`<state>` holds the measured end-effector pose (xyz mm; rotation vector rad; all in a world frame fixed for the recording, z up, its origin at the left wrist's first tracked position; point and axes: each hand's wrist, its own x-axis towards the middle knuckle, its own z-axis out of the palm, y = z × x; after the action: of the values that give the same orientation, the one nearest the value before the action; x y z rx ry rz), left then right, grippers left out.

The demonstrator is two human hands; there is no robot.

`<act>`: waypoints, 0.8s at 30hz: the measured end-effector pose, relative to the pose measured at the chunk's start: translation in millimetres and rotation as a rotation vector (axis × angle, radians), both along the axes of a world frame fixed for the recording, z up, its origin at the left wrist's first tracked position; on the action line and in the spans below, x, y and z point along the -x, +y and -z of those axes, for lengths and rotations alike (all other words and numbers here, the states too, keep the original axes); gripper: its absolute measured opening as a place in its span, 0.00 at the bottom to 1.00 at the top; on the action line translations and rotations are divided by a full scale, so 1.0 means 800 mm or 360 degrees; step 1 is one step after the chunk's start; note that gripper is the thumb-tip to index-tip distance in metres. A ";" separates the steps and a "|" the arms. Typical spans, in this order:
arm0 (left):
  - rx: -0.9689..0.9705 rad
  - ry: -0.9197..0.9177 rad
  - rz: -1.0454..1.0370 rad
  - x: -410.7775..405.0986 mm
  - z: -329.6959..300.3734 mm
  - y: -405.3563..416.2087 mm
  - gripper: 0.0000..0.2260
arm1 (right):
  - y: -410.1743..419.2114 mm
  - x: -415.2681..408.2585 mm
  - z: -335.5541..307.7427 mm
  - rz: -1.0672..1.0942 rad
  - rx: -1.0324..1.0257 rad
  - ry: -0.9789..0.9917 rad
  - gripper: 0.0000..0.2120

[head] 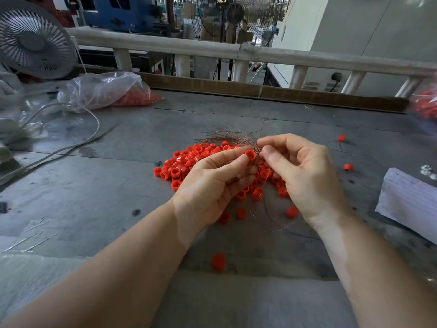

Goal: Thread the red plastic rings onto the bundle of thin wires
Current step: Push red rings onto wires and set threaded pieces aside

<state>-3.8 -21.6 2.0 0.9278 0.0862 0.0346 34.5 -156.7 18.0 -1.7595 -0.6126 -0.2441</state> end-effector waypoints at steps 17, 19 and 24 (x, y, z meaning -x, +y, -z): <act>0.0032 0.0036 0.0088 0.003 -0.004 0.001 0.09 | 0.000 -0.004 0.003 -0.0049 0.0055 -0.0079 0.12; 0.0023 0.0015 0.0097 0.003 -0.004 0.000 0.10 | 0.000 -0.004 0.003 -0.0040 0.0061 -0.0087 0.12; -0.0002 -0.0002 0.0104 0.003 -0.003 0.000 0.11 | 0.000 -0.002 0.001 -0.0044 0.0100 -0.0124 0.12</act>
<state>-6.3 -21.5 4.3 0.9310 0.0546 -0.0253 35.8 -156.6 17.1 -1.8073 -0.7069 -0.2778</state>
